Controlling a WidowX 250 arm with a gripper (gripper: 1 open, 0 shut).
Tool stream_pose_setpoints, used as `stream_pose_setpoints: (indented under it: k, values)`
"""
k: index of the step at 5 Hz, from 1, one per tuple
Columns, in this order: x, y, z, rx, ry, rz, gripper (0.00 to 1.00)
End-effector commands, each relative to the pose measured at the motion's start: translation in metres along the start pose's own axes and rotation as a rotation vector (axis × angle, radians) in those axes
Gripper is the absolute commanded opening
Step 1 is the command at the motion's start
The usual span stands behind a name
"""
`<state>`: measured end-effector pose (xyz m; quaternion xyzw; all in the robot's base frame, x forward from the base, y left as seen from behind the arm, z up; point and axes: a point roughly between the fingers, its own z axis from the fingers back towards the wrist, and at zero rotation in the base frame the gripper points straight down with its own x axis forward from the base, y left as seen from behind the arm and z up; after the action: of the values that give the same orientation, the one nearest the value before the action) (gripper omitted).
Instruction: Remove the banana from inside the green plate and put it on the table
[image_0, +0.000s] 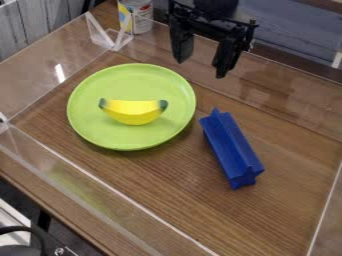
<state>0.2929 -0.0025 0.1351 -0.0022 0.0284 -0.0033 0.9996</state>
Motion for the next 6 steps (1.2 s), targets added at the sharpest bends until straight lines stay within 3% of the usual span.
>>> stream_pose_setpoints:
  k: [1,2,4,6]
  values:
    - [-0.004,0.008,-0.007,0.01,0.024,-0.076,1.0]
    - [-0.016,0.024,-0.013,0.023,0.045,-0.283,1.0]
    - [-0.033,0.068,-0.027,0.043,0.044,-0.619,1.0]
    - [-0.041,0.098,-0.049,0.032,0.061,-0.642,1.0]
